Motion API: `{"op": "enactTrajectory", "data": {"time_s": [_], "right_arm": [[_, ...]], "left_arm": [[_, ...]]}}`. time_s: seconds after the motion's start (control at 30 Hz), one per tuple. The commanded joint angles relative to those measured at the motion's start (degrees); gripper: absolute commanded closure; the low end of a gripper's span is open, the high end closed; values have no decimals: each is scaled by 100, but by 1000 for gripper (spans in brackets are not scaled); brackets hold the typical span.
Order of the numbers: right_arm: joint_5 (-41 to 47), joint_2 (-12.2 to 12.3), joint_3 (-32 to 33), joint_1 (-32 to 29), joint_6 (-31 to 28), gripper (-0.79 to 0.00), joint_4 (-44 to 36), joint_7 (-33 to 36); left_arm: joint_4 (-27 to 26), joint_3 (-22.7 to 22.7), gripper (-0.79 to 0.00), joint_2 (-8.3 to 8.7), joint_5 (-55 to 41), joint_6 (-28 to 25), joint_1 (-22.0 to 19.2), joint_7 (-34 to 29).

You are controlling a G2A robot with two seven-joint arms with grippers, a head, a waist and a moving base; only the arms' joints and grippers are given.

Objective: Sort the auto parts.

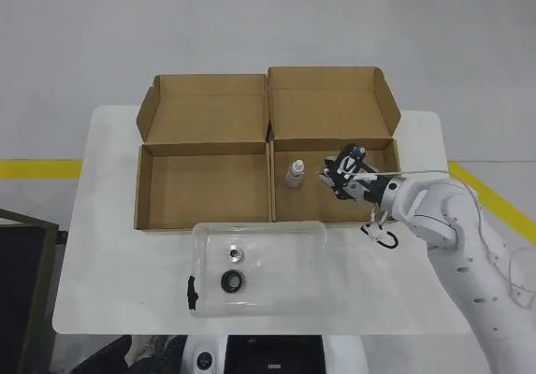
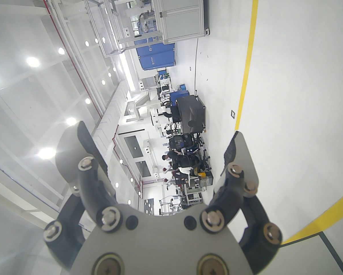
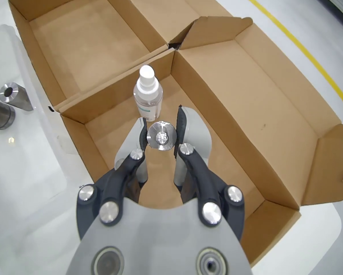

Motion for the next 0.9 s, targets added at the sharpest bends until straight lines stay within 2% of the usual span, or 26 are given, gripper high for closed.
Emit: {"op": "enactTrajectory", "data": {"time_s": [0.0, 0.33, 0.7, 0.77, 0.83, 0.87], "right_arm": [[29, -27, -137, 157, 32, 0, 223, 65], [110, -111, -489, 509, 95, 0, 1000, 63], [-11, -191, -832, 719, 116, -3, 1410, 15], [-15, -206, -878, 754, 132, -52, 1455, 4], [-16, -220, -921, 777, 161, -222, 1469, -4], [-23, -226, -946, 788, 168, -249, 1476, 2]], "left_arm": [[0, 0, -785, 0, 0, 0, 0, 0], [0, 0, -785, 0, 0, 0, 0, 0], [0, 0, -785, 0, 0, 0, 0, 0], [0, 0, -785, 0, 0, 0, 0, 0], [0, 0, -785, 0, 0, 0, 0, 0], [0, 0, -785, 0, 0, 0, 0, 0]]}}
